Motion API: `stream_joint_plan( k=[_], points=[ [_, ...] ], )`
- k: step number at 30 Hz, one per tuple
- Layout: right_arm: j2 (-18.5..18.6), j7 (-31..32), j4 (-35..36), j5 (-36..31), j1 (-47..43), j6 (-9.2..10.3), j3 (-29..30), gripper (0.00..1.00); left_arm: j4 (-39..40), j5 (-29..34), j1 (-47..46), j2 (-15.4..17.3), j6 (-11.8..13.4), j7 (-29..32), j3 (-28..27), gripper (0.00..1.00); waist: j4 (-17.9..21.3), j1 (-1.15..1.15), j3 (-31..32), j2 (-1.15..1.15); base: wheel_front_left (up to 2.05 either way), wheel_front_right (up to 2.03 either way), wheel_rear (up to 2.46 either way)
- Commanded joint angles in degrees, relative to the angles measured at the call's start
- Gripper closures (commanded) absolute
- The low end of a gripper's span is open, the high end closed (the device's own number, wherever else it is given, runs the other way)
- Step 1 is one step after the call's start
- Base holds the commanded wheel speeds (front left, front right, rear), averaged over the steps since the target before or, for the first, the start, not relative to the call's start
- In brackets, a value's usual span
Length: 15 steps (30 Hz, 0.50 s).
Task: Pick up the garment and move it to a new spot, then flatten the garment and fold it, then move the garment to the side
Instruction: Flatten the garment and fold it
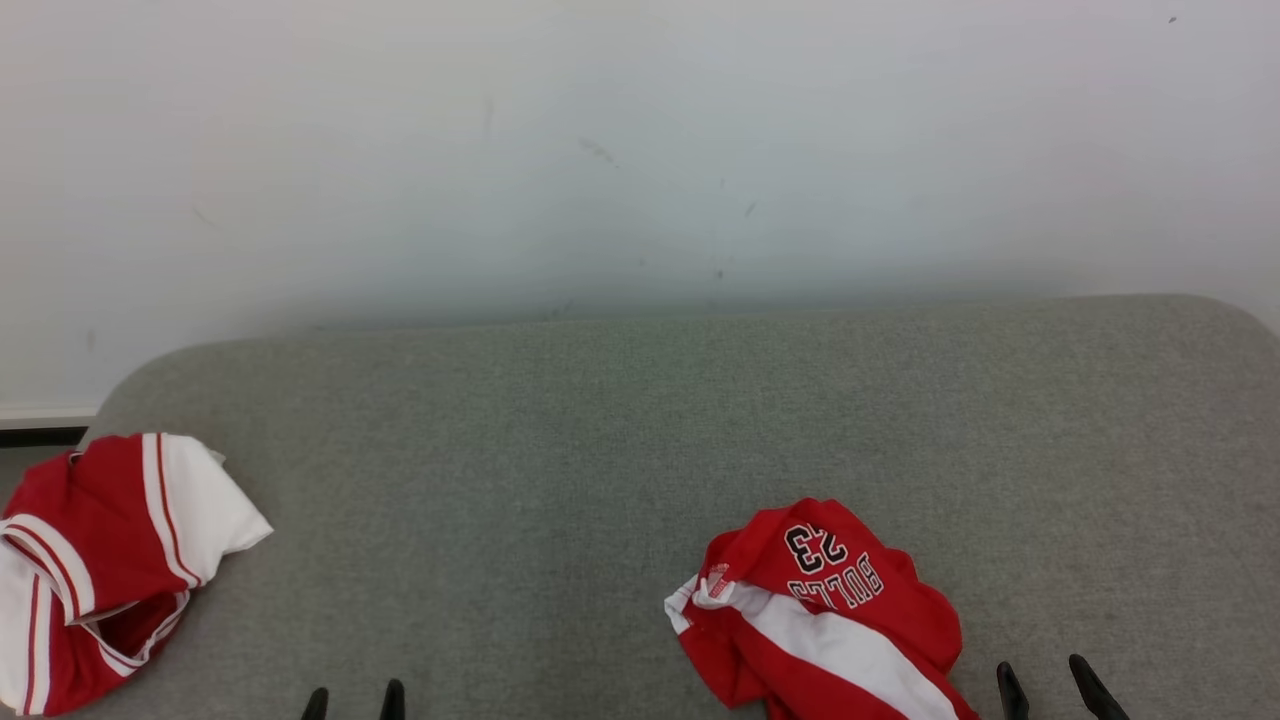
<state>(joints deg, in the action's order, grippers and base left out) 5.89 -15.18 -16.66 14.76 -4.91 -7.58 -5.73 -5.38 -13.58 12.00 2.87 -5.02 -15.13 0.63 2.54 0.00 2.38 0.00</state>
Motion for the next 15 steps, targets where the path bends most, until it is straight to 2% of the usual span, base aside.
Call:
stream_joint_plan(
  k=[1,10,15],
  points=[
    [0.17,0.06,-0.15,0.79,0.02,0.17,0.03,0.00,-0.10,0.44,-0.07,0.09,-0.10,-0.03,0.02,0.00,0.00,0.00,-0.04,0.00,0.00,0.00,0.00],
    [0.21,0.06,-0.27,0.92,0.57,0.17,-0.26,0.00,0.25,-0.49,-0.62,0.08,0.25,-0.03,1.08,0.00,0.36,0.00,-0.41,0.00,0.00,0.00,0.00],
    [0.37,0.06,0.20,0.98,1.33,0.17,-0.47,0.00,-0.18,0.51,-2.73,0.07,-0.62,-0.03,2.97,0.00,1.16,0.00,-1.04,0.00,0.00,0.00,0.00]
  ],
)
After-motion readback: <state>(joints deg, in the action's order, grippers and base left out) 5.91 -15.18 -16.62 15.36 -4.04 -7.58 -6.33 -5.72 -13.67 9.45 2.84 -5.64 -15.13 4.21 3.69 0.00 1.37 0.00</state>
